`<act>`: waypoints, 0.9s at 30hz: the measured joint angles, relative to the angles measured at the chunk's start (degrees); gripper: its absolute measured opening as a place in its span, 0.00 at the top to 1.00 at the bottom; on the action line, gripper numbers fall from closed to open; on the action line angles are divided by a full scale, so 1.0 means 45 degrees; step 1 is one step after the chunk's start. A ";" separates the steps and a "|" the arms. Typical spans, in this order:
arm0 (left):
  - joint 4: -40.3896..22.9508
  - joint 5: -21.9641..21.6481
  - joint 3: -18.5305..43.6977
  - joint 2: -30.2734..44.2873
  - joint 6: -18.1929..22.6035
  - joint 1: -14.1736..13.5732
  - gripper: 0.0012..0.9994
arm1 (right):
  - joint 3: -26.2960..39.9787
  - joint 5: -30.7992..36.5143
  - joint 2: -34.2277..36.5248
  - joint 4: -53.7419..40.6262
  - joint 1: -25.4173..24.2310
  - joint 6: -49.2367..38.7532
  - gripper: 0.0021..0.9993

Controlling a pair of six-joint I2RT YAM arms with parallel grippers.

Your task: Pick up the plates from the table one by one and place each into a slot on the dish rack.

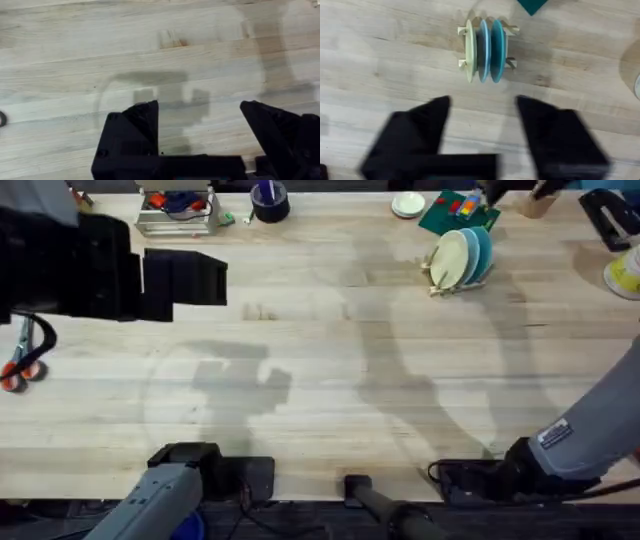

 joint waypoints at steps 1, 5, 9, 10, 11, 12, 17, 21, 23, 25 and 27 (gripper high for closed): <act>0.0000 0.0000 0.0000 0.0000 0.0000 0.0000 0.00 | 0.0000 -0.0005 -0.0006 -0.0019 0.0000 -0.0015 0.08; 0.0000 0.0000 0.0000 0.0000 0.0000 0.0000 0.01 | 0.0000 0.0000 -0.0005 -0.0390 0.0056 -0.0046 0.01; 0.0000 0.0000 0.0000 0.0000 0.0000 0.0000 0.01 | 0.0001 0.0005 -0.0010 -0.0802 0.0332 -0.0047 0.01; 0.0000 0.0000 0.0000 0.0000 0.0000 0.0000 0.01 | 0.0005 0.0027 -0.0010 -0.0802 0.0430 -0.0048 0.01; -0.0003 0.0000 0.0000 0.0000 0.0000 0.0000 0.00 | 0.0005 0.0084 -0.0019 -0.0806 0.0545 -0.0044 0.00; 0.0000 0.0000 0.0000 0.0000 0.0000 0.0000 0.00 | 0.0005 0.0185 -0.0028 -0.0806 0.0681 -0.0029 0.00; -0.0001 0.0000 0.0000 0.0000 0.0000 0.0000 0.00 | 0.0005 0.0829 -0.0277 -0.0879 0.1340 0.0129 0.00; -0.0002 0.0000 0.0000 0.0000 0.0000 0.0000 0.00 | 0.0005 0.1012 -0.0729 -0.0884 0.1652 0.0317 0.00; 0.0000 0.0000 0.0000 0.0000 0.0000 0.0000 0.00 | 0.0005 0.1021 -0.0995 -0.0880 0.1666 0.0424 0.00; 0.0000 0.0000 0.0000 0.0000 0.0000 0.0000 0.00 | 0.0005 0.1059 -0.1281 -0.0883 0.1666 0.0508 0.00; 0.0000 0.0000 0.0000 0.0000 0.0000 0.0000 0.00 | 0.0005 0.1064 -0.1604 -0.0884 0.1666 0.0575 0.00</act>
